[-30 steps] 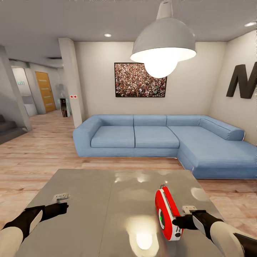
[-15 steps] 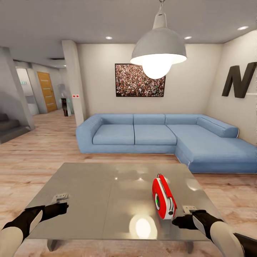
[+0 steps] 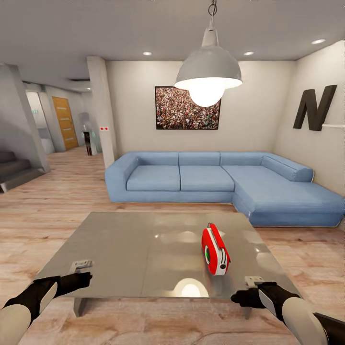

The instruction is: Turn on the radio receiver that's on the table in the living room.

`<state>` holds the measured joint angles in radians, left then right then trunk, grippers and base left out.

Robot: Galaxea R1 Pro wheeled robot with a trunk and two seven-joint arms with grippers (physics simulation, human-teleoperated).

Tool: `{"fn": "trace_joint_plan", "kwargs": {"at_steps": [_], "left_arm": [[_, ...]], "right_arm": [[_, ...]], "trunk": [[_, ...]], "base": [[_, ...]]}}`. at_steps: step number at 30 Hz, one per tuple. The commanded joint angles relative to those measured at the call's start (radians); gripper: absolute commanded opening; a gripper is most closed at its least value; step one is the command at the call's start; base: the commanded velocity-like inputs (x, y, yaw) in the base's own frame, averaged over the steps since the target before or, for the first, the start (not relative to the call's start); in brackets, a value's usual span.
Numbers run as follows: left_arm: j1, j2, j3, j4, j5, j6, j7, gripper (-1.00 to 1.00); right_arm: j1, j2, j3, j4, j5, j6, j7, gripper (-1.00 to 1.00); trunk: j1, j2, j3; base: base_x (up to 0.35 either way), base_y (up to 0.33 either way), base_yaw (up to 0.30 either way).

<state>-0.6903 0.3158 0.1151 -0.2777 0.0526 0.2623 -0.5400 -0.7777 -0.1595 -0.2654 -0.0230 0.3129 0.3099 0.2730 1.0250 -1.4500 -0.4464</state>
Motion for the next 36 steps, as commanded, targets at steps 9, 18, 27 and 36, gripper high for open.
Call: {"fn": "trace_joint_plan", "kwargs": {"at_steps": [9,18,27,36], "left_arm": [[0.000,0.000,0.000,0.001,0.000,0.000,0.000,-1.00],[0.001,-0.001,0.000,0.111,0.000,-0.103,0.001,-1.00],[0.042,0.000,0.000,0.290,-0.001,-0.285,0.003,-1.00],[0.155,0.003,-0.001,0.309,-0.002,-0.342,0.003,-1.00]], "right_arm": [[0.000,0.000,-0.001,0.000,0.000,0.000,0.000,1.00],[0.000,0.001,0.000,0.001,0.000,-0.009,-0.003,1.00],[0.033,0.006,0.001,0.001,0.000,-0.065,-0.006,1.00],[0.087,0.009,0.001,0.002,-0.001,-0.119,-0.006,1.00]], "trunk": [[0.000,0.000,0.000],[0.000,0.000,0.000],[0.000,0.000,0.000],[0.000,0.000,0.000]], "base": [[-0.027,0.000,0.000],[0.000,0.000,0.000],[0.000,0.000,0.000],[0.000,0.000,0.000]]}}
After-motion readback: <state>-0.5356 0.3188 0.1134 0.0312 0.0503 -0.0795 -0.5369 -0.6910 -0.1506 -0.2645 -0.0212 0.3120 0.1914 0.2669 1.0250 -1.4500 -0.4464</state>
